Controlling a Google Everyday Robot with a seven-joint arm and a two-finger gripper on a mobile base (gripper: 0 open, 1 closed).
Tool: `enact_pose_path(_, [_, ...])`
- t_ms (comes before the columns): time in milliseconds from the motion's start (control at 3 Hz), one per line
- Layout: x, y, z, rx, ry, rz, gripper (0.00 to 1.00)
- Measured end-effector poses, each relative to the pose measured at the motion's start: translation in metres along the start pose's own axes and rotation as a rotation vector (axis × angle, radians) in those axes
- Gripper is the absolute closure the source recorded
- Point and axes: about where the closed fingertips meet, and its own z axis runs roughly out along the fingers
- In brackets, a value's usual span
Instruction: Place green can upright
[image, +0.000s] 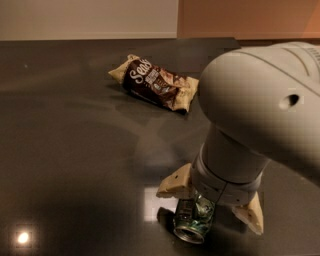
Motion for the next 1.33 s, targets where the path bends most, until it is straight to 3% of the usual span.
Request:
enact_pose_path(667, [-0.011, -0.002, 0.01, -0.048, 0.015, -0.025, 0.41])
enact_pose_path(1333, [-0.015, -0.017, -0.008, -0.04, -0.005, 0.001, 0.95])
